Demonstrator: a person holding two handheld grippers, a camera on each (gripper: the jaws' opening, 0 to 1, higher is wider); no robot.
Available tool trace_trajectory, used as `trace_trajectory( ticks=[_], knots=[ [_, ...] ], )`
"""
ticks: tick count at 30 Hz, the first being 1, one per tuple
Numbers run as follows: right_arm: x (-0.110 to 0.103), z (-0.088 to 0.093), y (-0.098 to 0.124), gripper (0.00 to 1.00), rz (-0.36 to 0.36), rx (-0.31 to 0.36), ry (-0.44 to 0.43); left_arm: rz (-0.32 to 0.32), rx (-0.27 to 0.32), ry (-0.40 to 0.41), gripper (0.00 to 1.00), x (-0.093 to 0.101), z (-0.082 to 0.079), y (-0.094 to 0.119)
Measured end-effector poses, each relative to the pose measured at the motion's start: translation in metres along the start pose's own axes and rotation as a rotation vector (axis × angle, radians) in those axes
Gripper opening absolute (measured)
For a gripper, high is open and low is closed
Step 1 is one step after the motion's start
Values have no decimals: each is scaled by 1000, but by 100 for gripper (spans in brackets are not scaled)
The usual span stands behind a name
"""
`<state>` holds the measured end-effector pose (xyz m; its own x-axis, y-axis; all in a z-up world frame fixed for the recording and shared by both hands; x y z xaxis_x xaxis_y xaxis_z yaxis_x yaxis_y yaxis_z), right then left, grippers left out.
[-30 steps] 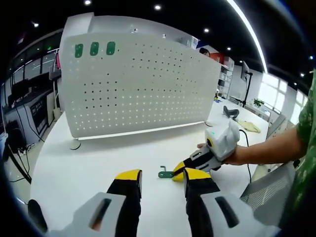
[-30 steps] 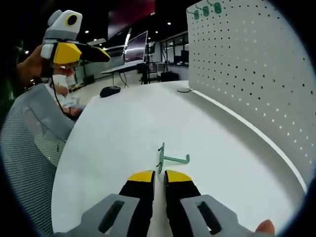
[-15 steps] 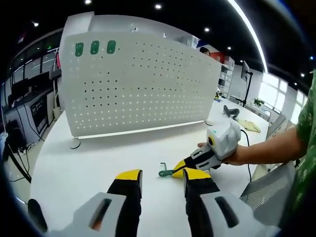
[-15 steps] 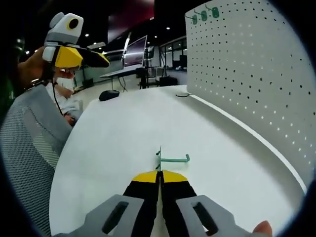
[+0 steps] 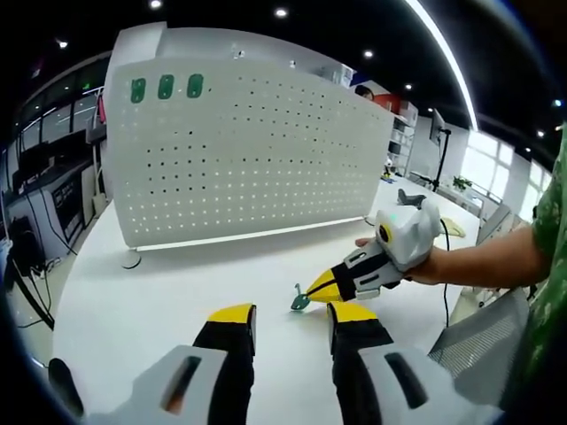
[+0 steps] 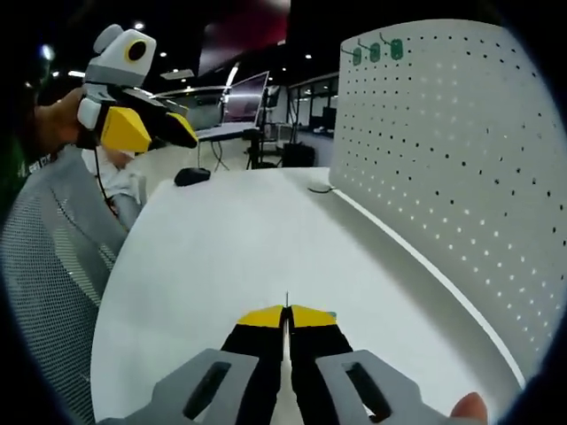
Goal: Insert the hook assembly into the mounting plate slot until the hook locks in place.
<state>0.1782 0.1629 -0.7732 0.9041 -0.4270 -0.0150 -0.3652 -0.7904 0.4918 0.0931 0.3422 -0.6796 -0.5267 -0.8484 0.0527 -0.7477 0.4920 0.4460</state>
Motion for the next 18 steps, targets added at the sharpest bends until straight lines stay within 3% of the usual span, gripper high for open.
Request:
trace_trajectory(
  ticks=[8, 18],
  knots=[
    [-11, -10, 3, 0, -14, -28, 142, 6, 5, 0, 33, 0, -2, -2],
    [-24, -46, 12, 0, 27, 12, 367, -1, 43, -7, 33, -8, -20, -4]
  ],
)
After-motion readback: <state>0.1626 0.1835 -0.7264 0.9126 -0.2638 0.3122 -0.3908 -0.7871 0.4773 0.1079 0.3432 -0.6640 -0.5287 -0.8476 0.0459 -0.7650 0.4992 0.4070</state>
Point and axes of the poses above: the point that each gripper's makers call its tool centre point, and the gripper's own axes: y roughly backward along the fingers, x roughly to its right, z roughly out of its underside, the point moved 8 cm from there along y, roughly backward along the fingers, and after that the axes turned 7 degrees about -y, right-handed, at the moved point
